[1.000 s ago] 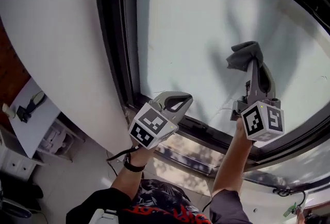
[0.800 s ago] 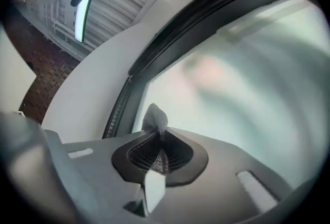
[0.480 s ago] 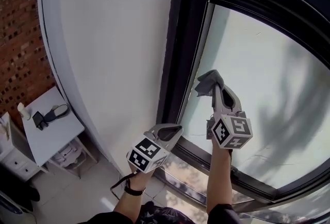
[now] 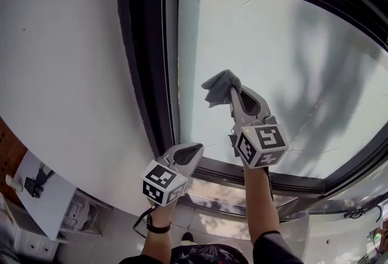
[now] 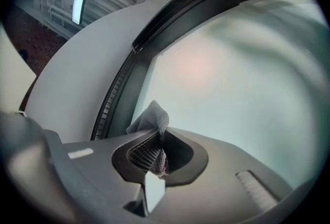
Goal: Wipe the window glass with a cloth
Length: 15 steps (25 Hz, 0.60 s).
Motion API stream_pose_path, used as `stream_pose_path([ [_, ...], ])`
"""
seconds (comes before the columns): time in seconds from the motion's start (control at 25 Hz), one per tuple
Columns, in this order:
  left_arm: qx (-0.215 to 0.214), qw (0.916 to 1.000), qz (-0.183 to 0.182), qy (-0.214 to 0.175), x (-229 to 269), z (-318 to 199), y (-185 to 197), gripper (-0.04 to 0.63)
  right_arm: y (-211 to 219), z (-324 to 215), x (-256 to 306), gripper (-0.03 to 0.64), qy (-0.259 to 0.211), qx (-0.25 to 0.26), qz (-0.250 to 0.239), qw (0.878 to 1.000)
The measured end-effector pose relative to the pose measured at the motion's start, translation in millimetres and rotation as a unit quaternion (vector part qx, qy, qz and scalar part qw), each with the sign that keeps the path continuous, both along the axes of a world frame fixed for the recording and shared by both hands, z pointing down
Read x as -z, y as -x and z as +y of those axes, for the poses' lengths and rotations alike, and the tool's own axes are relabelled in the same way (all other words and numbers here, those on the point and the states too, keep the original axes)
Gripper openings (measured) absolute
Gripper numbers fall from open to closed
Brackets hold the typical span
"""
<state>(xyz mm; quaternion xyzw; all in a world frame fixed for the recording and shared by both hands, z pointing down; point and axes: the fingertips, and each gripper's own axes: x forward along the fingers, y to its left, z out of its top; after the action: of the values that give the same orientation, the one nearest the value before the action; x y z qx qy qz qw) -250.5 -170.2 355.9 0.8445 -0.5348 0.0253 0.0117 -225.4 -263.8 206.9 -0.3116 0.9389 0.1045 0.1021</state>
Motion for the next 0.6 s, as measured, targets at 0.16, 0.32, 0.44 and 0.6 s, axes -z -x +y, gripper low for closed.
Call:
stream_pose_path([
  [0.16, -0.038, 0.9992, 0.005, -0.001, 6.6, -15.2, -50.2, -0.017, -67.5, -5.9, 0.8, 0.018, 0.0, -0.032, -0.012, 0.999],
  [0.32, -0.059, 0.9977, -0.006, -0.034, 25.7, -35.2, -107.1, -0.017, -141.1, -15.8, 5.9, 0.019, -0.004, -0.05, -0.028, 0.998],
  [0.44, -0.086, 0.9957, -0.01, -0.032, 29.2, -47.0, -161.8, -0.017, -216.4, -24.9, 3.1, 0.018, 0.002, -0.079, -0.049, 0.996],
  [0.6, -0.115, 0.9931, -0.02, -0.011, 25.4, -61.8, -234.9, -0.017, -334.7, -45.4, -5.5, 0.018, 0.016, -0.149, -0.075, 0.986],
])
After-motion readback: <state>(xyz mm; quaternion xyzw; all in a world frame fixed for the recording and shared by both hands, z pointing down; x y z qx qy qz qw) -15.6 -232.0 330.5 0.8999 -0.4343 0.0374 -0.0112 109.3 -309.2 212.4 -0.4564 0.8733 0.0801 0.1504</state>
